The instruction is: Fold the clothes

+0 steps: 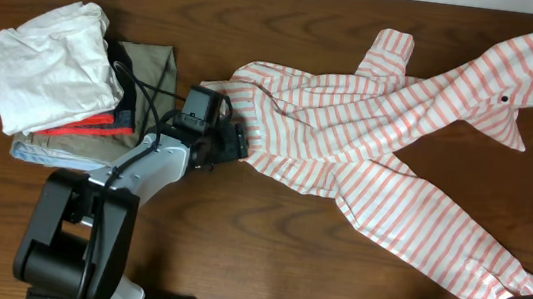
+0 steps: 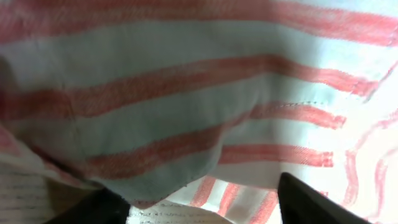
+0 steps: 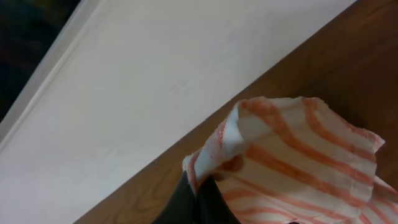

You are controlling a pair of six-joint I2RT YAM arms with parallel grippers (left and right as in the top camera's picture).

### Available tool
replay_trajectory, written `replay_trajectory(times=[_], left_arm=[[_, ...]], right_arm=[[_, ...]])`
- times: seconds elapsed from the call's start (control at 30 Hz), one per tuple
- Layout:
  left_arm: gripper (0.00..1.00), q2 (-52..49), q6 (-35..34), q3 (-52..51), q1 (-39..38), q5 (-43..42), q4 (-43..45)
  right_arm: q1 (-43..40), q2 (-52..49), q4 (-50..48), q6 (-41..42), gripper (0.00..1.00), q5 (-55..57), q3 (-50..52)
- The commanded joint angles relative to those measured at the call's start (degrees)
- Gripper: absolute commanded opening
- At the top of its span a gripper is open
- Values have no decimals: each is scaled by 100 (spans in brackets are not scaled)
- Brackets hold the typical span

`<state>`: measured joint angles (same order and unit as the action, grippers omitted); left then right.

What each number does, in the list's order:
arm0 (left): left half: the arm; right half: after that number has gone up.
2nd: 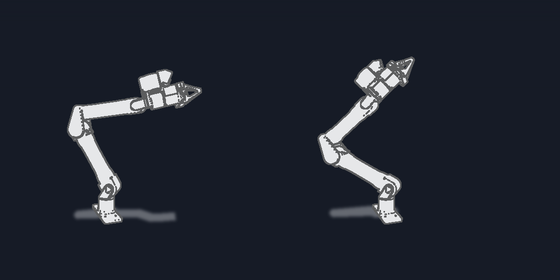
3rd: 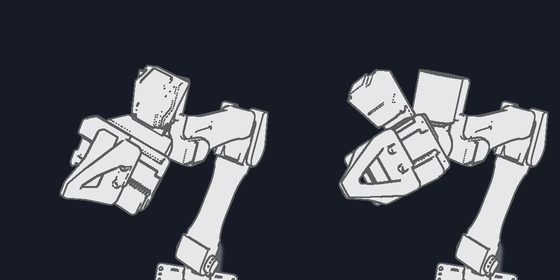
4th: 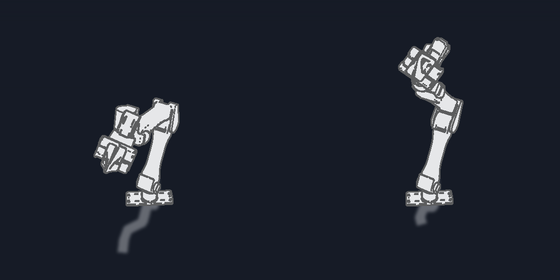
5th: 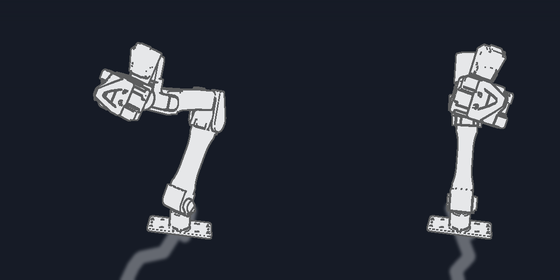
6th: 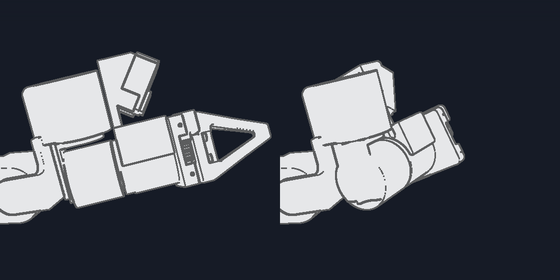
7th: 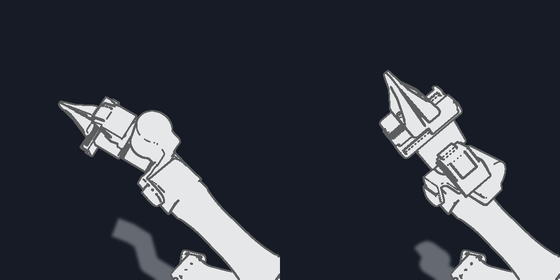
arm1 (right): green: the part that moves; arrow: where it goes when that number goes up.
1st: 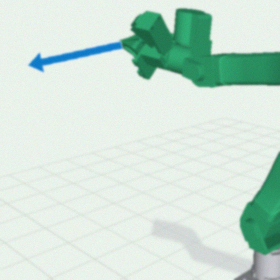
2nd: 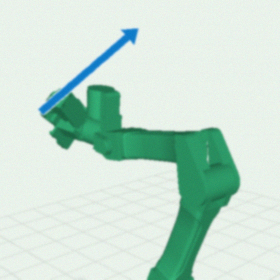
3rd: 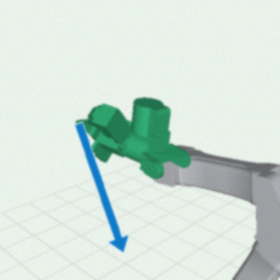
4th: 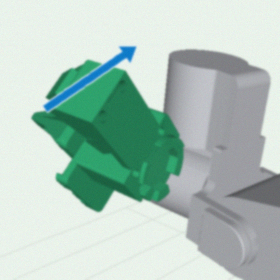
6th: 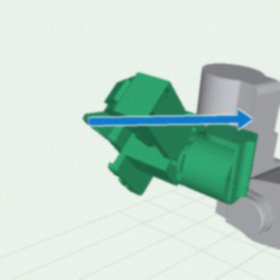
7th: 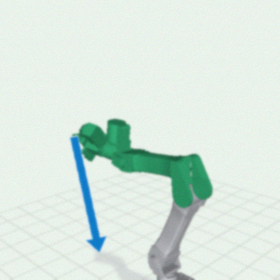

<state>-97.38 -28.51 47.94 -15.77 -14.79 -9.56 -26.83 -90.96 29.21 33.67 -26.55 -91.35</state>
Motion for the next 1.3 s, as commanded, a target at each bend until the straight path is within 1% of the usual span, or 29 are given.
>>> replay_trajectory(times=[0.0,0.23,0.37,0.4,0.47,0.53,0.57,0.63,0.67,0.77,0.87,0.93,1.07,1.17,1.27], left_arm=[[68,-101,11,-85,15,44,52],[66,-101,15,-85,15,48,579],[61,-101,33,-83,15,72,715],[58,-101,35,-85,15,127,713],[46,-101,39,-85,15,249,708],[37,-101,81,-85,15,269,713],[31,-101,81,-83,15,269,710],[12,-101,81,-85,15,269,710],[6,-101,81,-83,15,269,719],[6,-74,190,-83,22,264,730],[6,140,555,-76,22,267,688],[6,459,750,-70,26,267,680],[6,1342,789,-4,33,269,688],[6,2044,857,42,33,503,710],[6,2498,857,42,37,520,706]], right_arm=[[-66,63,37,-120,1,37,-166],[-66,63,136,-120,1,44,-166],[-66,63,219,-162,1,66,-166],[-66,63,234,-162,1,68,-166],[-66,63,256,-162,1,70,-166],[-66,63,264,-164,1,83,-166],[-66,63,273,-173,1,83,-166],[-63,63,306,-236,1,87,-166],[-63,63,341,-269,1,92,-166],[-63,63,498,-361,1,225,-166],[-66,63,623,-627,1,284,-166],[-63,63,654,-914,1,278,-166],[-66,63,656,-1285,1,275,-166],[-63,63,656,-1340,1,275,-166],[-63,63,662,-1340,1,271,-166]])
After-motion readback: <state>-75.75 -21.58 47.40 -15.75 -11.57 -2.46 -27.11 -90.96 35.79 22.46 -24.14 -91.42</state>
